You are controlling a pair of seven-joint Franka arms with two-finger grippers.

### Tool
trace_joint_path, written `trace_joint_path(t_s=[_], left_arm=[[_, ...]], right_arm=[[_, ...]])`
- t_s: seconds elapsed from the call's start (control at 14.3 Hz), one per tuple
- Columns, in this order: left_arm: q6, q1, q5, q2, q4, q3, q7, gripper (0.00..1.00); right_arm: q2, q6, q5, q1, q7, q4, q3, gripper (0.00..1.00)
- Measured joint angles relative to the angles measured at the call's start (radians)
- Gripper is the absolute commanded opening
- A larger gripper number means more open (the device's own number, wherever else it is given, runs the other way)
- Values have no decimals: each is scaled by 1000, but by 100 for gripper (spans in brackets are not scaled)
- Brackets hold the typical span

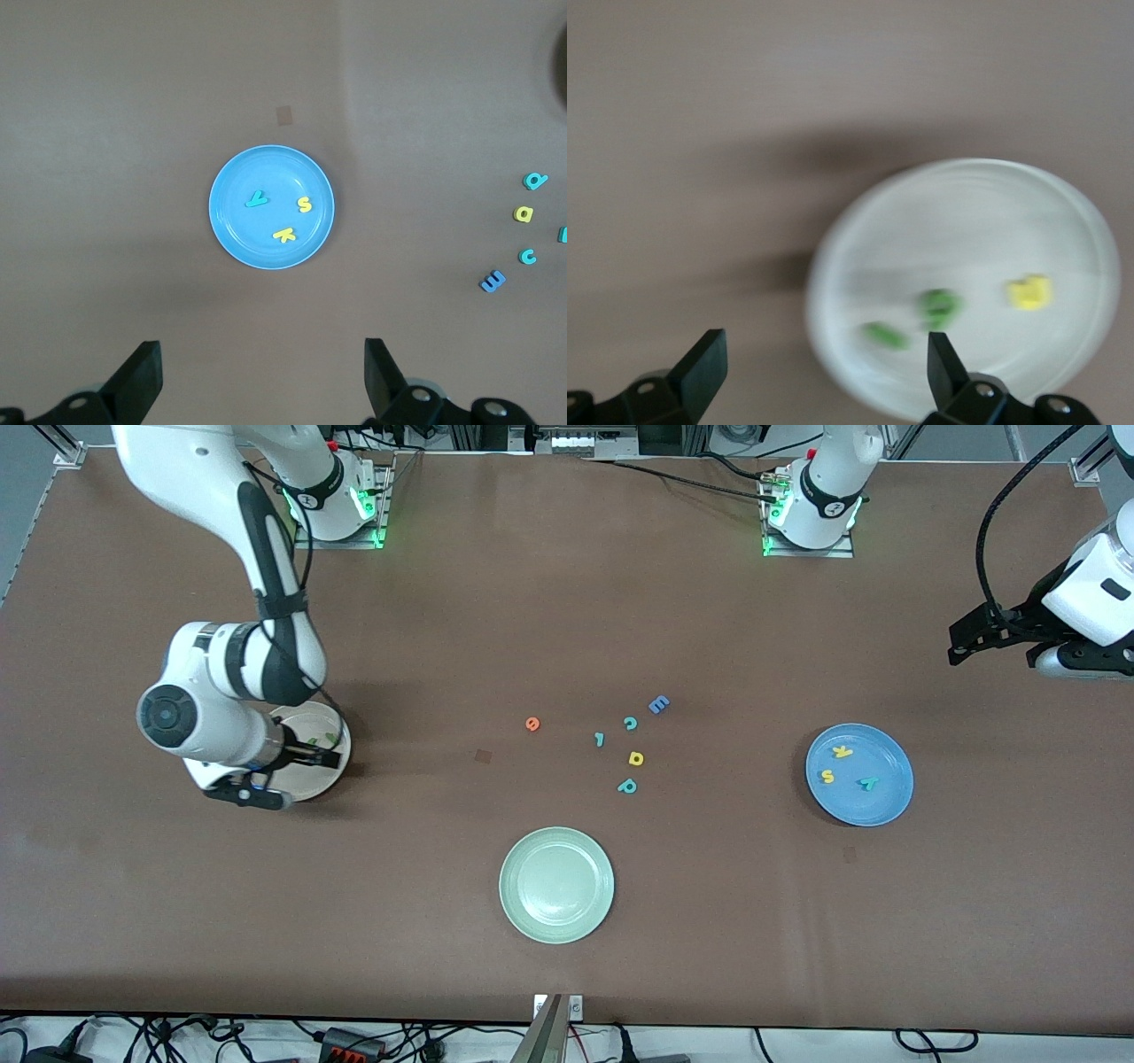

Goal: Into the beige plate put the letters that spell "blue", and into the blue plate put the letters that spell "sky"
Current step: 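Grasp the orange 6 with the right gripper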

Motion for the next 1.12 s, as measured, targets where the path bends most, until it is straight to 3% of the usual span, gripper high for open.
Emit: trace_joint_path(t_s=[0.21,0.35,0.63,1.12], left_arm=[[0,-2,0,9,24,-2,6,100],[0,-3,0,15,41,-4,10,100],[0,-5,0,22,49,-4,13,100],[0,-12,0,22,50,-7,14,100]], right_arm=[[16,-7,1,18,10,67,130,100],[55,-6,2,62,72,106,169,100],[123,26,3,184,152,138,174,100],[208,163,8,312,609,141,175,100]])
